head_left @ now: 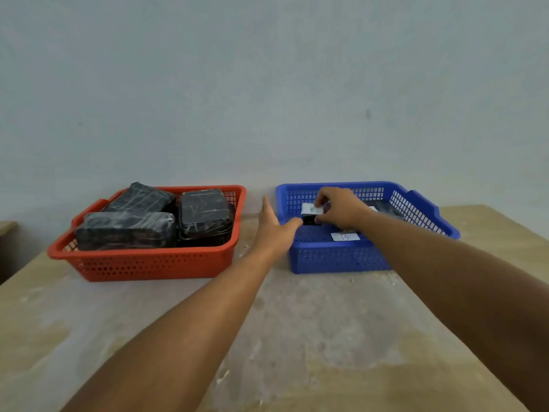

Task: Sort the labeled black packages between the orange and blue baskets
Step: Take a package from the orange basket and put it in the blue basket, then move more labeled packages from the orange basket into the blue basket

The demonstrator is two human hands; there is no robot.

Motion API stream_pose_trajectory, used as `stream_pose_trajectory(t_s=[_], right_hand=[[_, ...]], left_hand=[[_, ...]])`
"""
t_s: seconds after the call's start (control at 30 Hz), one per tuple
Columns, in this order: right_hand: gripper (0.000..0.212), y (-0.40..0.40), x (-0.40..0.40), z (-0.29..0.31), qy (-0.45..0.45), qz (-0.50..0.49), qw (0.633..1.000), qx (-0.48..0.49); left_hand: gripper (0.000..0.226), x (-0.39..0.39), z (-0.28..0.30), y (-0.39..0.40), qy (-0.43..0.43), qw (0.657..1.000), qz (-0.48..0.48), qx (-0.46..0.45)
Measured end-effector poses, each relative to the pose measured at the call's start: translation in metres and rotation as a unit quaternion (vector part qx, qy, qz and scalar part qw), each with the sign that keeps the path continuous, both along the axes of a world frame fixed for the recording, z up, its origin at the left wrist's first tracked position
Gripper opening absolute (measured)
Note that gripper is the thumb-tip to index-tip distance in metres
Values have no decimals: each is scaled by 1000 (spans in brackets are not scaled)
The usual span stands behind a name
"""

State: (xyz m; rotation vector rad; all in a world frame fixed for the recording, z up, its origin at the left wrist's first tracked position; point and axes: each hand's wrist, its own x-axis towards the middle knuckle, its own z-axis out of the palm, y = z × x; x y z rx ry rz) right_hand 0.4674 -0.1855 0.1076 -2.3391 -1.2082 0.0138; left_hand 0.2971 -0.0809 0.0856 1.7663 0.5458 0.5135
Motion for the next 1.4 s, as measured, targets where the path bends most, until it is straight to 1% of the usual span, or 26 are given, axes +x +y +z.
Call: stream_pose_trajectory(t_s=[0.03,0.07,0.13,0.2,0.23,0.33,0.43,0.53,0.63,0.7,0.8,0.87,0.93,1.0,1.07,1.13,1.2,1.27,1.3,1.33,1.4], right_hand=[[30,9,7,0,-16,8,999,-33],[30,17,13,0,-27,14,998,-53],[30,34,24,1,-36,22,997,-65],[31,48,32,0,-41,30,996,-75],[31,53,34,-2,-46,34,995,-86],[30,66,39,-11,-70,40,989,-122],[22,74,38,-16,-110,27,984,-140],[14,79,32,-19,-126,11,980,-151],[19,80,27,-20,-126,9,977,-170],[24,77,22,-17,-130,20,971,-201],[26,71,13,-10,-124,22,957,-260],[32,65,5,-2,-104,12,957,-272],[39,56,-5,8,-87,2,973,-215],[38,48,-15,18,-76,-11,991,-114],[29,43,-28,27,-72,-8,997,-25],[21,43,-49,35,-75,21,997,23],[19,50,-75,41,-88,57,993,47],[21,63,-103,45,-117,98,987,57],[22,71,-117,46,-134,120,982,55],[24,80,-129,47,-149,143,977,46],[33,100,-148,45,-172,175,969,12]], left_hand=[[84,7,-1,4,5,1000,-5,-18],[75,12,-2,7,2,999,-20,-41],[63,19,-7,13,-4,994,-44,-96],[63,21,-11,16,3,989,-51,-140],[64,22,-14,17,7,988,-53,-148],[65,24,-17,19,9,988,-53,-144],[64,26,-16,18,5,990,-46,-135],[61,27,-16,17,5,990,-34,-134],[57,25,-18,16,-2,991,-28,-128],[49,25,-19,16,-3,994,-20,-109],[40,22,-16,15,-6,998,13,-58],[33,16,-9,12,-10,1000,29,-2],[49,3,-3,9,-1,998,40,57],[54,-16,5,9,2,995,19,103],[48,-43,12,16,-32,989,-26,143],[37,-76,20,30,-80,974,-47,205],[33,-110,22,52,-102,955,9,279],[37,-137,19,81,-102,921,101,362],[40,-147,16,98,-79,899,144,407],[45,-156,13,114,-28,877,181,445],[54,-167,4,141,114,843,224,475]])
